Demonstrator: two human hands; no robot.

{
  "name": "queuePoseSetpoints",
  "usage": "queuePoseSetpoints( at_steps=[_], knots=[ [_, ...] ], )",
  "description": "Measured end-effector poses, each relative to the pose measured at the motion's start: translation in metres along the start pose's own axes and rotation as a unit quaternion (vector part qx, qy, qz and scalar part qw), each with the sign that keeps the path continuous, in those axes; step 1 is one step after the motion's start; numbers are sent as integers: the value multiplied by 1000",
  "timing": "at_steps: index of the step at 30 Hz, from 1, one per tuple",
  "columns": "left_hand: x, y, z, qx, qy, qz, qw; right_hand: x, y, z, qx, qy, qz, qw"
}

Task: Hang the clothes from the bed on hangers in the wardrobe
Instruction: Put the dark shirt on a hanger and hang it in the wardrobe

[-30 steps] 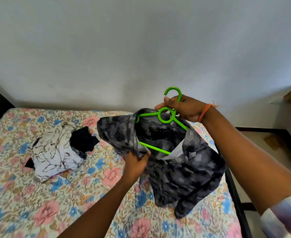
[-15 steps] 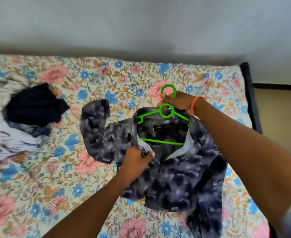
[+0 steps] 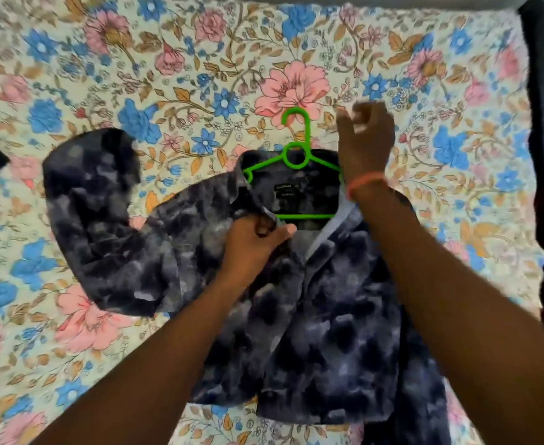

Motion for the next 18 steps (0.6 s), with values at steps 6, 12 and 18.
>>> queuePoseSetpoints(
  at_steps=[6, 12, 18],
  knots=[
    [32, 27, -10, 65, -44, 53, 995, -62, -42, 184, -149, 305, -79, 937],
    [30, 26, -13, 13, -58, 124, 990, -70, -26, 201, -102, 329, -89, 935],
    [34, 35, -9, -21, -80, 182, 980, -56, -23, 170, -89, 206, -83, 971]
  ],
)
Point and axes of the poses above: each hand's wrist, its own z-axis away from the middle knuckle, its own y-axis out of the palm, x = y × z, the point moved 7 cm from there along -z, towards the middle knuckle, and after that the axes turned 13 degrees about -y, right-handed, at the moved point
